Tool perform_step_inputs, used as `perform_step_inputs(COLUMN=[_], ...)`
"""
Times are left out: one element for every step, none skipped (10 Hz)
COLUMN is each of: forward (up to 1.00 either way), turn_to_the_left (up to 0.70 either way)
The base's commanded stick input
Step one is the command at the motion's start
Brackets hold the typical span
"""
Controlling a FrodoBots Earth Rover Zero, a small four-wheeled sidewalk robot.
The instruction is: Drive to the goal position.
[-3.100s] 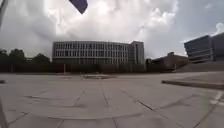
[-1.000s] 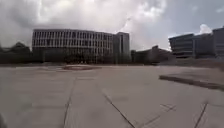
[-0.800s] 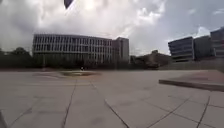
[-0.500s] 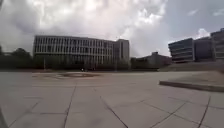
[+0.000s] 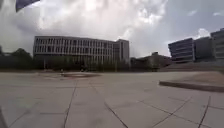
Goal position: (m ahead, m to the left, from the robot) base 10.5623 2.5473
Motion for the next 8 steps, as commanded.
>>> perform_step_inputs(forward=[0.7, 0.7, 0.7, 0.7, 0.7, 0.7, 0.7, 0.7], turn_to_the_left=[0.0, 0.0, 0.0, 0.0, 0.0, 0.0, 0.0, 0.0])
